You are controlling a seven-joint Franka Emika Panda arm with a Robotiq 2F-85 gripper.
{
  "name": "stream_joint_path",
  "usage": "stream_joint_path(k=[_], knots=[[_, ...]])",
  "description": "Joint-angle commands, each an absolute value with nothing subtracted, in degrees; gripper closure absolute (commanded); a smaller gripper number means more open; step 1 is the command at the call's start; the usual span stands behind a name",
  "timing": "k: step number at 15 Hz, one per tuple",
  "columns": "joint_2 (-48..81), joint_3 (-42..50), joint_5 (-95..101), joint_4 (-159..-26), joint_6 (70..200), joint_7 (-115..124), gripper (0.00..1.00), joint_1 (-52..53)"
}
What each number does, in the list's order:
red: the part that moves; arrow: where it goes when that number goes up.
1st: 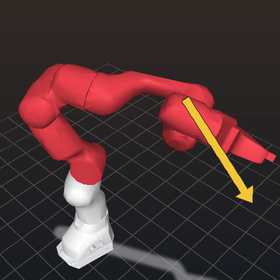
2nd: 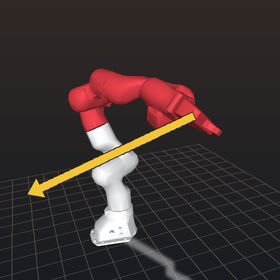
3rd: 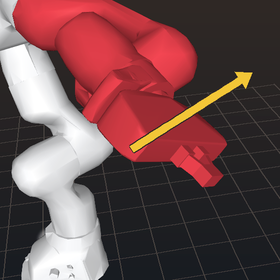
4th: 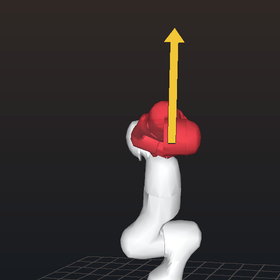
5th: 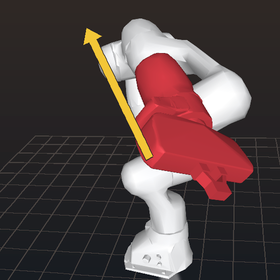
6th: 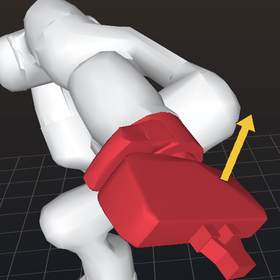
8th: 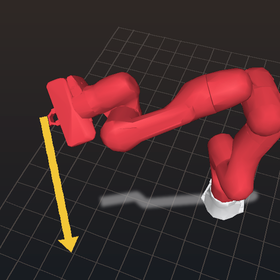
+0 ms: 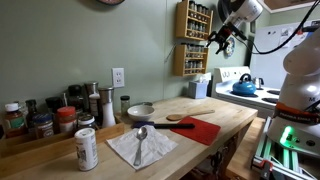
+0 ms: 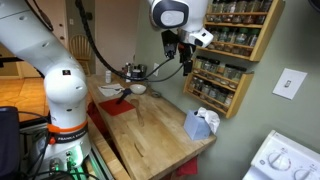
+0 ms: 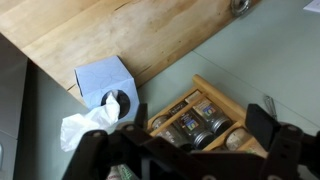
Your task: Pick up the third spice bottle from the right on the bottom shelf of the bottom spice rack and put it on the table
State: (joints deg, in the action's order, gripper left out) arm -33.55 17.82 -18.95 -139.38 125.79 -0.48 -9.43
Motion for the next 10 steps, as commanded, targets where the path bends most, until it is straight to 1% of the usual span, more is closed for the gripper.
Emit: stream_joint_path(k=[1,6,10], knots=[[-32.5,17.9,-20.8,-139.2,125.6,-1.4,0.00,-9.4],[-27.6,18.5,-24.4,-141.1,134.1,-0.3,0.00,-9.5],[-23.7,20.7,-33.7,-142.5,141.9,-3.2,0.00,-7.0]])
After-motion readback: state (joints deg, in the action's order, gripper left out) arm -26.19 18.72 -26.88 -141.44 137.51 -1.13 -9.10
